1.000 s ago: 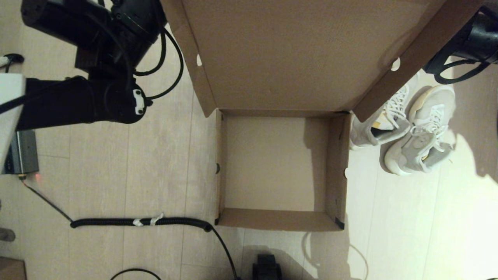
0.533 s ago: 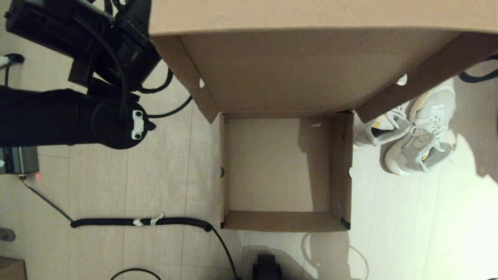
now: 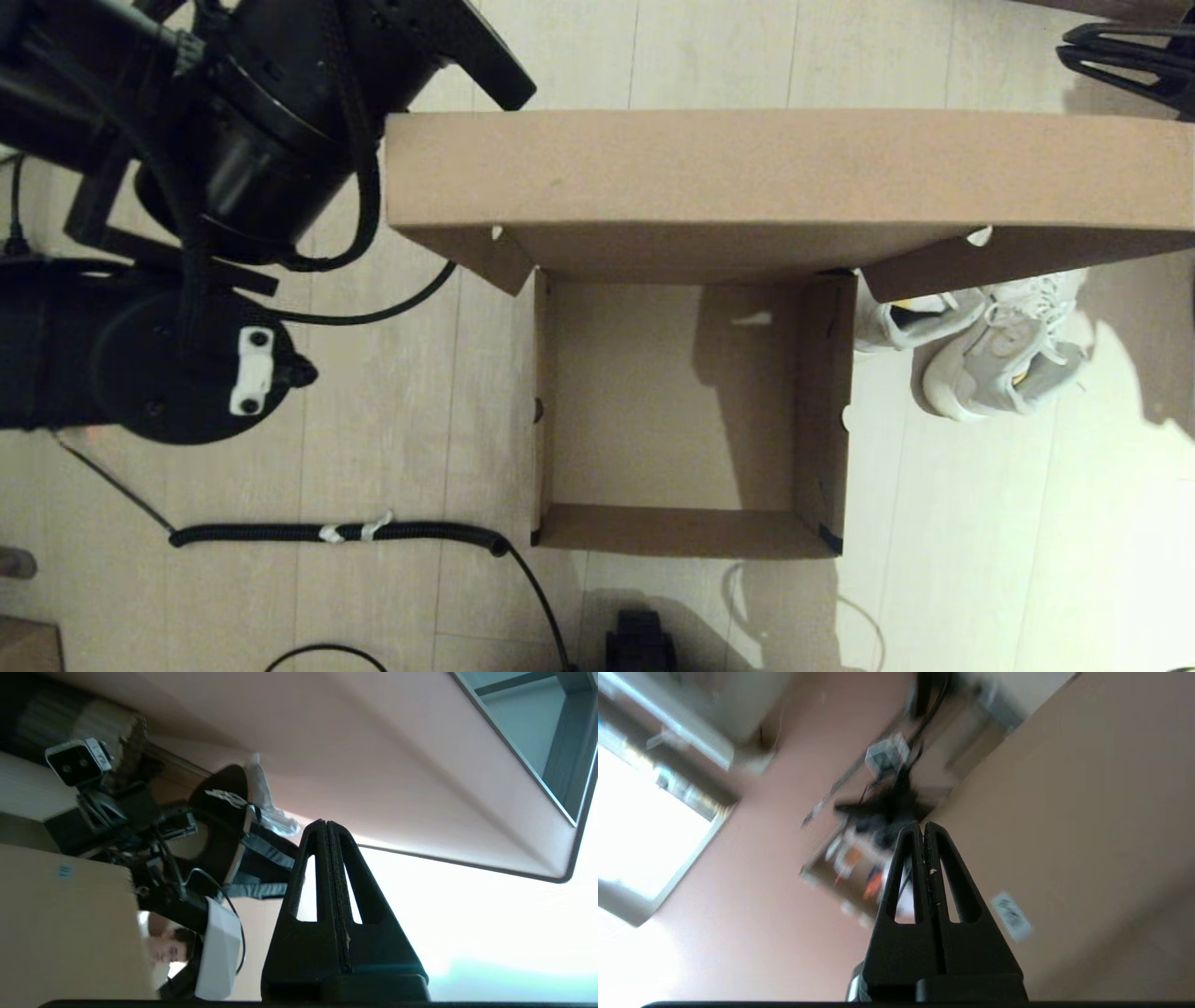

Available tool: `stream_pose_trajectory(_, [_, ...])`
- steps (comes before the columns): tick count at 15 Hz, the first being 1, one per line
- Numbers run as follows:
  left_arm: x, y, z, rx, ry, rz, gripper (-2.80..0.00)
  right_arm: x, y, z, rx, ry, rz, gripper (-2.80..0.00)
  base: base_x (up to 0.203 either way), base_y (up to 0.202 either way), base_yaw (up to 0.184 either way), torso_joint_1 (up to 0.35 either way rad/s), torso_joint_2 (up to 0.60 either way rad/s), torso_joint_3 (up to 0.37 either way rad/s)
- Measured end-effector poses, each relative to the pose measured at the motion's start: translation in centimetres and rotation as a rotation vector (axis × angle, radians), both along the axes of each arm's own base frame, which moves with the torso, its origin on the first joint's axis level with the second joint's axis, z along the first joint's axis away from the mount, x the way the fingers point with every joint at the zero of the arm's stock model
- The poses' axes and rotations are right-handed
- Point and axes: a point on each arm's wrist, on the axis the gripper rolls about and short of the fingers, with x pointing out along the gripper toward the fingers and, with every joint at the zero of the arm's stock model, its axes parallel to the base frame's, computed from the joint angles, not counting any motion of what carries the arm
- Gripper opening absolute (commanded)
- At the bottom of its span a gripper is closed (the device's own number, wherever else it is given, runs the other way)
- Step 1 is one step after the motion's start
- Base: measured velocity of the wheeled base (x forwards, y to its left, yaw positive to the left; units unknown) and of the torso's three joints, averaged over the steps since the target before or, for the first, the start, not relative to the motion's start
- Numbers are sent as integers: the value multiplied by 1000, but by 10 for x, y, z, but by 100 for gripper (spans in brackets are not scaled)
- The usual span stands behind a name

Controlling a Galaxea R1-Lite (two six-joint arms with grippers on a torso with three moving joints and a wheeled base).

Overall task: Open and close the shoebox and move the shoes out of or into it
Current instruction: Close the shoe box

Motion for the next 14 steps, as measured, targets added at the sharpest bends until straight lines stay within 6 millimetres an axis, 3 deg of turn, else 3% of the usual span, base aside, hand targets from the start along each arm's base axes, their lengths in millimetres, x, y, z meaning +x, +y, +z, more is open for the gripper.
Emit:
stream_pose_trajectory(5, [-27, 4, -7, 25, 33, -50, -280, -36, -28, -20, -29, -75, -212, -280, 0, 0, 0, 0, 0, 0])
stream_pose_trajectory(11, [-64, 0, -42, 121, 110, -139, -280, -61, -23, -66, -166, -228, -270, -280, 0, 0, 0, 0, 0, 0])
stream_pose_trajectory(14, [-75, -6, -66, 187, 93, -139, -280, -70, -18, -100, -245, -295, -278, -280, 0, 0, 0, 0, 0, 0])
